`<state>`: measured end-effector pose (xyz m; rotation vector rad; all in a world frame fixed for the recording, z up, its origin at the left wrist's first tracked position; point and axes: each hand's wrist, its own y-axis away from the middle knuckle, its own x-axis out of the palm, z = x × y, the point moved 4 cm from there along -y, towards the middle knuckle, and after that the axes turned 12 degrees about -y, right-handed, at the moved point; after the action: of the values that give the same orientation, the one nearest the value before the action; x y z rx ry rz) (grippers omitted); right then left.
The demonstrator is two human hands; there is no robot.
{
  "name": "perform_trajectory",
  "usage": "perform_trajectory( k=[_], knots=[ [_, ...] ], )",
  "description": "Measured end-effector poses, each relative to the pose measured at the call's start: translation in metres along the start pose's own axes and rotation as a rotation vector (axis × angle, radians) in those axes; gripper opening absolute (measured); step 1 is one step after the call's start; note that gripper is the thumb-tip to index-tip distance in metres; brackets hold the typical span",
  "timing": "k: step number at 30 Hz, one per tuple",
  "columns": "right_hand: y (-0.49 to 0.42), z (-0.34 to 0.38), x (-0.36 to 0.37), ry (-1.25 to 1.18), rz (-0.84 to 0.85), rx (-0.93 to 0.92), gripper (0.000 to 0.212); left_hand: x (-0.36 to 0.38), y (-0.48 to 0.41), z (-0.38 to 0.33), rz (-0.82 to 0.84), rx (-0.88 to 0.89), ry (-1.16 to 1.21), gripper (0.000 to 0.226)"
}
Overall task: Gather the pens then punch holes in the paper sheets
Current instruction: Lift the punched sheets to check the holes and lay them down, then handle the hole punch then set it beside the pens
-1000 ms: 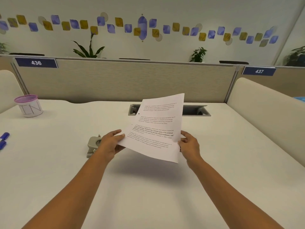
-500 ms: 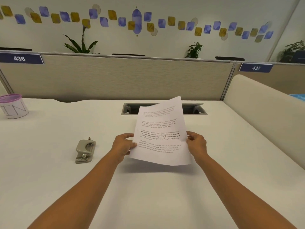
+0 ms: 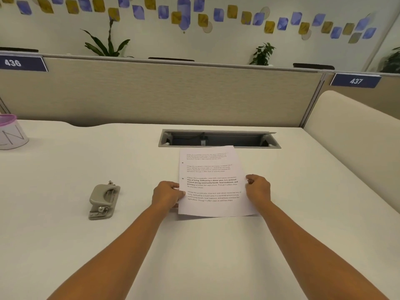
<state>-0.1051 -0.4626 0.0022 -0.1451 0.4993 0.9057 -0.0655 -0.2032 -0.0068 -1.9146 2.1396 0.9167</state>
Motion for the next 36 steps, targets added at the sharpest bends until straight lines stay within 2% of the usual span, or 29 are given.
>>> perform_trajectory(
  k=[5, 10, 14, 20, 25, 28, 30, 36],
  knots=[
    [-0.003, 0.0, 0.009, 0.068, -0.014, -0.06, 0.033, -0.001, -0.004, -0.002, -0.072, 0.038, -0.151, 0.007],
    [0.0, 0.0, 0.012, 0.162, -0.04, -0.113, 0.031, 0.002, -0.002, -0.002, -0.087, 0.057, -0.231, 0.016],
    [0.001, 0.0, 0.012, 0.197, -0.031, -0.126, 0.032, 0.003, -0.002, -0.002, -0.092, 0.056, -0.274, 0.009],
    [0.0, -0.003, 0.01, 0.201, 0.014, -0.109, 0.043, 0.002, 0.0, -0.003, -0.086, 0.048, -0.317, 0.019],
    [0.001, -0.002, 0.011, 0.232, 0.032, -0.119, 0.045, 0.002, 0.0, -0.004, -0.083, 0.048, -0.336, 0.018],
    [0.006, -0.001, 0.01, 0.222, 0.014, -0.133, 0.044, 0.0, 0.002, -0.002, -0.091, 0.027, -0.309, 0.042],
    [0.011, 0.0, 0.011, 0.218, -0.003, -0.159, 0.042, -0.003, 0.004, -0.001, -0.096, 0.033, -0.301, 0.044],
    [0.041, 0.017, 0.038, 0.204, 0.04, -0.349, 0.034, -0.029, 0.017, 0.011, -0.126, 0.1, -0.255, 0.014]
  ],
)
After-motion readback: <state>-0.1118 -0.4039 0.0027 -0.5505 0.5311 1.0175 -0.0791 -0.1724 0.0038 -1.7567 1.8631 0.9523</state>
